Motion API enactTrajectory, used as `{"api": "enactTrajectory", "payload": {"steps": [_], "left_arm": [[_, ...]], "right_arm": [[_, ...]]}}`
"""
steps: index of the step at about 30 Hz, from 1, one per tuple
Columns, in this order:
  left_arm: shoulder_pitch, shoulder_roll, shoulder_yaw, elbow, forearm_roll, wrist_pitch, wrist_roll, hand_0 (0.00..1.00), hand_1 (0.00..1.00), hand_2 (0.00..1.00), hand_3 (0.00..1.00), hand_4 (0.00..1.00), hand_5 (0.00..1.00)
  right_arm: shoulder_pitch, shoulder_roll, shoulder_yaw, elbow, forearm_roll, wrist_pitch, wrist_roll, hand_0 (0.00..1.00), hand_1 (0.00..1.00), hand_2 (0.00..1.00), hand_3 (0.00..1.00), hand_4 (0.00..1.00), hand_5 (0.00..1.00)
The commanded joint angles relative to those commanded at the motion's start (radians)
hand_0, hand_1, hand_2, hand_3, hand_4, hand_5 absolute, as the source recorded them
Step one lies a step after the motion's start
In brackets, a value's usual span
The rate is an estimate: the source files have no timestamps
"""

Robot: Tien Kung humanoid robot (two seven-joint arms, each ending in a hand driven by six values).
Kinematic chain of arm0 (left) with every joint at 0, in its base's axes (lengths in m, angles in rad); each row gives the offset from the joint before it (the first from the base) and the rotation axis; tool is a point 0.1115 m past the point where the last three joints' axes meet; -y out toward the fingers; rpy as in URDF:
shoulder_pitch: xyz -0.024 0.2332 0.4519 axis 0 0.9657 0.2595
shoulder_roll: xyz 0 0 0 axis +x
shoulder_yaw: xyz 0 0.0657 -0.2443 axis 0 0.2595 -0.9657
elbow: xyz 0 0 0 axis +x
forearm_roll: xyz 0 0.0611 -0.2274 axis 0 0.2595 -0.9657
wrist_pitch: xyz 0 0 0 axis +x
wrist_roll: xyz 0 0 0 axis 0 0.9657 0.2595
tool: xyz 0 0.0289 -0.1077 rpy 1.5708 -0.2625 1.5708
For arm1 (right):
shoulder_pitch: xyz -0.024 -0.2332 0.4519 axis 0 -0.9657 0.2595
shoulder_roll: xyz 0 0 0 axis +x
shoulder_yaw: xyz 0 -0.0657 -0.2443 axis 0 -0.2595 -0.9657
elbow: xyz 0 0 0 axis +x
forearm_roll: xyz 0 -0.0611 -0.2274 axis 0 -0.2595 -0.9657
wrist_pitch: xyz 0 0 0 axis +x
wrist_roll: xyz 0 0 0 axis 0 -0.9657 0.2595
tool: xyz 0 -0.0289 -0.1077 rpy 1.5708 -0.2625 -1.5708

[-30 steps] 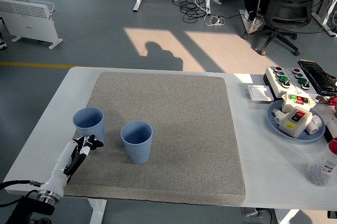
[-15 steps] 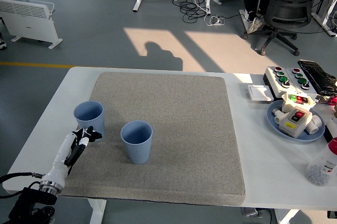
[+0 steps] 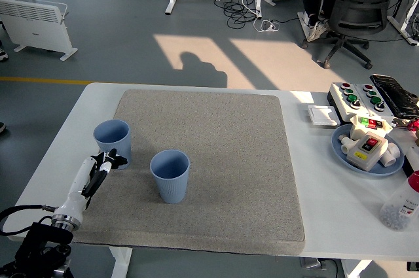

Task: Push cup pick cup insert cup

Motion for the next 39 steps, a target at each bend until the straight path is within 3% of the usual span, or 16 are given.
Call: {"api": "enactTrajectory", "payload": {"steps": [21,39], "left_arm": [[-0.141,-0.025,0.179,0.125,-0.142,-0.002,-0.028,0.671,0.632,0.541,0.466,0.578,0.998],[-0.218,-0.031,0.286,0.202,-0.212,0.004,-0.047,0.679,0.633,0.540,0.463,0.562,0.998]], "right_arm": [[0.008,0.000,0.006,0.002,-0.019,0.004,-0.004,0.711,0.639,0.664,0.597,0.130,0.425],[0.014,0.004,0.001,0.004,-0.027,0.007,-0.004,0.711,0.639,0.664,0.597,0.129,0.423]]}}
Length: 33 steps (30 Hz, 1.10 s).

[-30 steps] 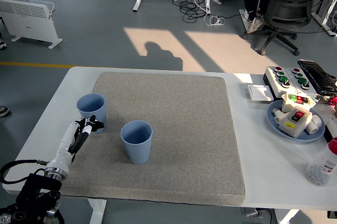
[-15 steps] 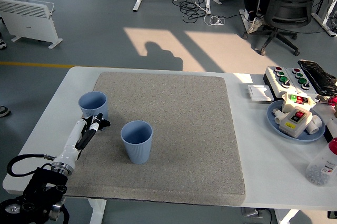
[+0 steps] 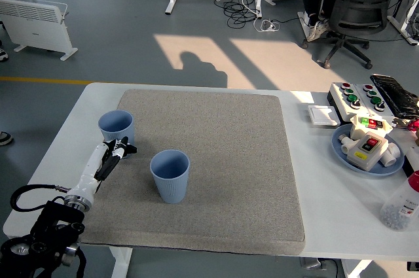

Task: Push cup pick cup insert cup

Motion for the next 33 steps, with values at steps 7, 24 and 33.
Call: {"api": "enactTrajectory", "payload": {"steps": [7,24,33], "left_arm": [[-0.032,-0.008,0.036,0.029,-0.044,-0.002,-0.006,0.680,0.632,0.541,0.463,0.561,0.998],[-0.091,-0.025,0.156,0.096,-0.152,-0.013,-0.009,0.684,0.635,0.542,0.464,0.547,0.998],[-0.110,-0.030,0.189,0.113,-0.180,-0.019,-0.007,0.687,0.638,0.546,0.466,0.545,0.998]], "right_arm": [[0.000,0.000,0.003,0.001,-0.010,0.002,-0.002,0.711,0.639,0.664,0.597,0.129,0.423],[-0.007,-0.002,0.012,0.004,-0.040,0.007,-0.009,0.711,0.639,0.664,0.597,0.129,0.422],[-0.009,-0.003,0.016,0.005,-0.052,0.009,-0.012,0.711,0.639,0.664,0.596,0.129,0.421]]}}
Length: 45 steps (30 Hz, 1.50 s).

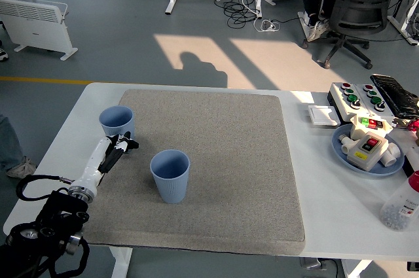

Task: Push cup pick cup insert cup

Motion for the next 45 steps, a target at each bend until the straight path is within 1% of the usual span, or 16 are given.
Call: {"api": "enactTrajectory", "payload": {"steps": [10,17,20,24,25,28,30,31,34,36,37,38,39,42,43,45], "left_arm": [[-0.029,0.001,0.030,0.019,-0.029,-0.006,0.002,0.687,0.641,0.549,0.467,0.545,0.998],[-0.037,0.002,0.047,0.028,-0.044,-0.010,0.003,0.696,0.644,0.553,0.471,0.544,0.998],[-0.037,0.002,0.045,0.026,-0.039,-0.010,0.004,0.698,0.645,0.554,0.470,0.545,0.998],[-0.024,0.014,0.006,0.008,-0.003,-0.011,0.010,0.698,0.645,0.554,0.470,0.545,0.998],[-0.019,0.019,-0.010,0.003,0.009,-0.010,0.011,0.675,0.632,0.551,0.471,0.547,0.998],[0.016,0.045,-0.094,-0.039,0.086,-0.010,0.028,0.675,0.632,0.551,0.471,0.547,0.998],[0.026,0.052,-0.132,-0.053,0.128,-0.011,0.035,0.675,0.632,0.551,0.471,0.547,0.998],[0.042,0.063,-0.166,-0.076,0.165,-0.012,0.045,0.648,0.616,0.550,0.471,0.552,0.998],[0.069,0.082,-0.231,-0.118,0.237,-0.020,0.068,0.648,0.616,0.550,0.471,0.552,0.998],[0.092,0.100,-0.286,-0.164,0.303,-0.034,0.094,0.648,0.616,0.550,0.471,0.552,0.998],[0.102,0.108,-0.312,-0.185,0.339,-0.041,0.106,0.642,0.621,0.563,0.483,0.587,0.998],[0.107,0.111,-0.328,-0.195,0.362,-0.045,0.112,0.642,0.621,0.563,0.483,0.587,0.998],[0.123,0.123,-0.359,-0.222,0.397,-0.060,0.133,0.642,0.621,0.563,0.483,0.587,0.998],[0.155,0.148,-0.431,-0.276,0.483,-0.091,0.175,0.642,0.621,0.563,0.483,0.587,0.998],[0.172,0.163,-0.462,-0.306,0.519,-0.104,0.193,0.585,0.627,0.603,0.516,0.734,0.998],[0.177,0.167,-0.474,-0.317,0.538,-0.108,0.199,0.585,0.627,0.603,0.516,0.734,0.998]], "right_arm": [[0.005,0.000,-0.003,0.000,0.004,0.001,0.001,0.711,0.639,0.664,0.597,0.129,0.421],[0.007,0.000,-0.004,0.000,0.005,0.002,0.001,0.711,0.639,0.664,0.597,0.128,0.420],[0.007,0.000,-0.004,-0.001,0.008,0.002,0.001,0.711,0.639,0.664,0.596,0.128,0.419],[0.008,0.000,-0.009,-0.001,0.018,0.001,0.004,0.711,0.639,0.664,0.596,0.128,0.419],[0.009,-0.001,-0.010,-0.002,0.019,0.000,0.004,0.712,0.639,0.664,0.597,0.129,0.418],[0.010,-0.002,-0.011,-0.002,0.025,-0.001,0.006,0.712,0.639,0.664,0.597,0.129,0.418],[0.009,-0.002,-0.012,-0.003,0.027,-0.001,0.007,0.712,0.639,0.664,0.597,0.129,0.418],[0.010,-0.003,-0.011,-0.003,0.027,-0.001,0.007,0.711,0.639,0.661,0.596,0.129,0.417],[0.010,-0.003,-0.009,-0.003,0.027,-0.001,0.007,0.711,0.639,0.661,0.596,0.129,0.417],[0.011,-0.004,-0.006,-0.004,0.023,-0.001,0.006,0.711,0.639,0.661,0.596,0.129,0.417],[0.011,-0.004,-0.006,-0.004,0.023,-0.002,0.006,0.711,0.638,0.660,0.596,0.129,0.419],[0.011,-0.004,-0.007,-0.004,0.023,-0.002,0.006,0.711,0.638,0.660,0.596,0.129,0.419],[0.011,-0.004,-0.006,-0.004,0.023,-0.002,0.005,0.711,0.638,0.660,0.596,0.129,0.419],[0.012,-0.004,-0.010,-0.004,0.031,-0.002,0.007,0.711,0.638,0.660,0.596,0.129,0.419],[0.011,-0.005,-0.013,-0.005,0.038,-0.003,0.008,0.712,0.639,0.659,0.596,0.129,0.418],[0.011,-0.005,-0.014,-0.005,0.040,-0.004,0.009,0.712,0.639,0.659,0.596,0.129,0.418]]}}
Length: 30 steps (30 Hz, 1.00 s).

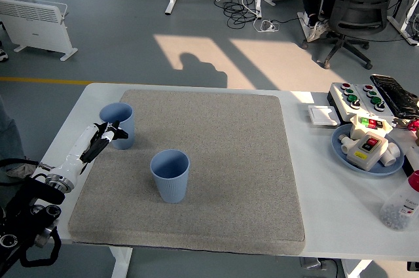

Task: Push cup pick cup insert cup

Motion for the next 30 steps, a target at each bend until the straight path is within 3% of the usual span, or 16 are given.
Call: {"api": "enactTrajectory", "payload": {"steps": [2,3,4,9,10,14,15,16,21,22,23,27,28,30], "left_arm": [[0.038,0.032,-0.055,-0.064,0.068,-0.033,0.040,0.585,0.627,0.603,0.516,0.734,0.998],[0.051,0.042,-0.080,-0.096,0.099,-0.040,0.051,0.533,0.622,0.607,0.521,0.772,0.998],[0.053,0.043,-0.084,-0.103,0.105,-0.041,0.052,0.533,0.622,0.607,0.521,0.772,0.998],[0.087,0.083,-0.190,-0.271,0.241,-0.082,0.114,0.533,0.622,0.607,0.521,0.772,0.998],[0.087,0.085,-0.195,-0.287,0.255,-0.084,0.118,0.517,0.659,0.657,0.599,0.923,0.819],[0.061,0.109,-0.225,-0.375,0.413,-0.177,0.213,0.517,0.659,0.657,0.599,0.923,0.819],[0.050,0.113,-0.224,-0.390,0.452,-0.210,0.233,0.517,0.659,0.657,0.599,0.923,0.819],[0.031,0.120,-0.214,-0.409,0.498,-0.252,0.255,0.820,0.867,0.919,0.899,0.998,0.699],[-0.046,0.138,-0.145,-0.451,0.704,-0.399,0.305,0.820,0.867,0.919,0.899,0.998,0.699],[-0.057,0.140,-0.134,-0.454,0.739,-0.422,0.311,0.942,0.963,0.998,0.998,0.998,0.597],[-0.072,0.141,-0.118,-0.455,0.772,-0.444,0.319,0.942,0.963,0.998,0.998,0.998,0.597],[-0.125,0.144,-0.060,-0.457,0.825,-0.498,0.339,0.942,0.963,0.998,0.998,0.998,0.597],[-0.152,0.143,-0.032,-0.453,0.837,-0.510,0.343,0.955,0.970,0.998,0.998,0.996,0.497],[-0.164,0.142,-0.018,-0.451,0.843,-0.514,0.344,0.955,0.970,0.998,0.998,0.996,0.497]], "right_arm": [[0.000,-0.001,0.000,0.000,0.003,-0.001,0.000,0.712,0.639,0.659,0.596,0.129,0.418],[0.000,-0.001,0.002,0.000,0.002,-0.001,0.000,0.711,0.639,0.658,0.597,0.130,0.418],[0.000,-0.001,0.002,0.000,0.002,-0.001,0.000,0.711,0.639,0.658,0.597,0.130,0.418],[-0.002,-0.001,0.007,0.000,-0.003,-0.001,-0.003,0.711,0.639,0.658,0.597,0.130,0.418],[-0.002,-0.001,0.008,0.000,-0.004,-0.001,-0.003,0.712,0.639,0.658,0.596,0.130,0.420],[-0.006,0.000,0.017,0.001,-0.017,0.000,-0.007,0.712,0.639,0.658,0.596,0.130,0.420],[-0.007,0.000,0.019,0.001,-0.020,0.000,-0.009,0.712,0.639,0.658,0.596,0.130,0.420],[-0.008,0.000,0.020,0.001,-0.022,0.000,-0.010,0.712,0.639,0.658,0.596,0.130,0.419],[-0.014,0.000,0.026,0.003,-0.031,0.000,-0.014,0.712,0.639,0.658,0.596,0.130,0.419],[-0.015,0.000,0.026,0.003,-0.031,0.000,-0.014,0.712,0.639,0.657,0.596,0.130,0.418],[-0.016,0.000,0.027,0.003,-0.033,0.000,-0.015,0.712,0.639,0.657,0.596,0.130,0.418],[-0.021,-0.001,0.029,0.003,-0.036,0.001,-0.017,0.712,0.639,0.657,0.596,0.130,0.418],[-0.024,-0.001,0.030,0.004,-0.039,0.001,-0.018,0.712,0.639,0.656,0.596,0.131,0.419],[-0.025,-0.001,0.031,0.004,-0.040,0.001,-0.018,0.712,0.639,0.656,0.596,0.131,0.419]]}}
